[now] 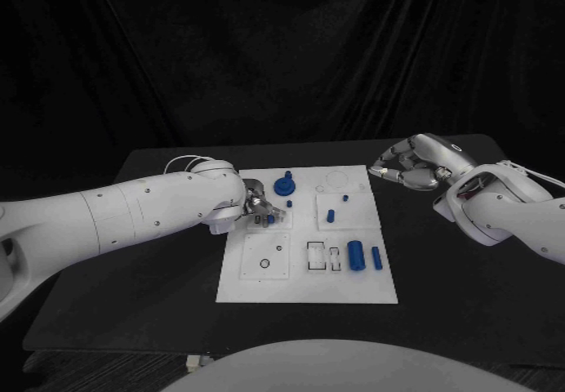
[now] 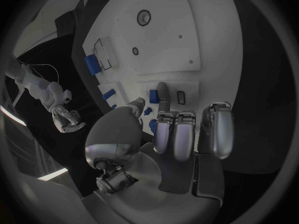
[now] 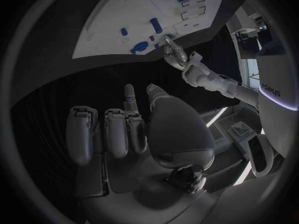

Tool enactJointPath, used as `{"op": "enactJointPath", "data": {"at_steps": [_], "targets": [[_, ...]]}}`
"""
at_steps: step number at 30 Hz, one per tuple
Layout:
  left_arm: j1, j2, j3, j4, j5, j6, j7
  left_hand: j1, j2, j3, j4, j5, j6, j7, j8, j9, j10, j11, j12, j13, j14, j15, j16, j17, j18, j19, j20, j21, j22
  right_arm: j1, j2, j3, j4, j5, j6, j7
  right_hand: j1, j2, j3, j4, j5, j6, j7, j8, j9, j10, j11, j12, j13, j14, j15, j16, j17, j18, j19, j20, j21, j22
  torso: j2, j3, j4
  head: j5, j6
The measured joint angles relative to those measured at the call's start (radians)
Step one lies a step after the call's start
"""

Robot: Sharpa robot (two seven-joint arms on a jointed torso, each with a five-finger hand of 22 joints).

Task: Assemble the parts on the task board

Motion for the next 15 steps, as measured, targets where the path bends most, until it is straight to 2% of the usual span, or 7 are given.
{"op": "enactJointPath", "data": {"at_steps": [1, 5, 10, 15], "targets": [[-0.001, 0.0, 0.0, -0.001, 0.0, 0.0, 0.0, 0.002, 0.002, -0.004, 0.001, 0.0, 0.001, -0.001, 0.007, 0.008, 0.0, 0.0, 0.0, 0.0, 0.0, 0.0, 0.0, 0.0, 0.0, 0.002, -0.002, 0.0, 0.0, 0.0, 0.0, 0.0, 0.0, 0.0, 0.0, 0.0, 0.0, 0.0, 0.0, 0.0, 0.0, 0.0, 0.0, 0.0, 0.0, 0.0, 0.0, 0.0, 0.0, 0.0, 0.0, 0.0, 0.0, 0.0, 0.0, 0.0, 0.0, 0.0, 0.0, 0.0, 0.0, 0.0, 0.0], [-0.001, 0.0, 0.0, -0.002, 0.0, 0.001, -0.001, 0.027, 0.027, -0.01, -0.005, 0.041, 0.001, -0.001, 0.021, 0.043, 0.0, -0.007, 0.0, 0.0, 0.0, 0.0, 0.0, 0.0, 0.0, 0.005, -0.005, 0.0, 0.0, -0.002, 0.0, 0.0, 0.0, 0.0, 0.001, 0.0, 0.0, 0.0, 0.0, 0.0, 0.0, 0.0, 0.0, 0.0, 0.0, 0.0, 0.0, 0.0, 0.0, 0.0, 0.0, 0.0, 0.0, 0.0, 0.0, 0.0, 0.0, 0.0, 0.0, 0.0, 0.0, 0.0, 0.0], [-0.001, -0.002, 0.0, -0.002, 0.001, 0.0, 0.0, 0.085, 0.038, -0.001, -0.032, 0.103, -0.007, -0.011, 0.027, 0.071, 0.001, -0.007, 0.0, 0.001, 0.0, -0.008, 0.0, 0.0, 0.0, 0.005, -0.005, -0.006, 0.0, -0.003, 0.0, 0.0, -0.001, 0.0, 0.002, 0.0, 0.0, 0.0, 0.0, 0.0, 0.0, 0.0, 0.0, 0.0, 0.0, 0.0, 0.0, 0.0, 0.0, 0.0, 0.0, 0.0, 0.0, 0.0, 0.0, 0.0, 0.0, 0.0, 0.0, 0.0002, -0.0001, -0.001, 0.0], [-0.002, -0.006, -0.001, -0.001, 0.002, 0.0, 0.008, 0.106, 0.029, -0.006, -0.052, 0.108, -0.017, -0.009, 0.03, 0.08, 0.0, -0.007, 0.0, 0.001, 0.0, -0.008, 0.0, 0.001, 0.0, 0.005, -0.005, -0.006, 0.0, -0.004, 0.0, 0.0, -0.002, 0.0, 0.004, -0.001, 0.0, 0.0, 0.0, 0.0, 0.0, 0.0, 0.0, 0.0, 0.0, 0.0, 0.0, 0.0, 0.0, 0.0, 0.0, 0.0, 0.0, 0.0, 0.0, 0.0, 0.0, 0.0, 0.0, 0.0002, -0.0003, -0.002, 0.0]]}}
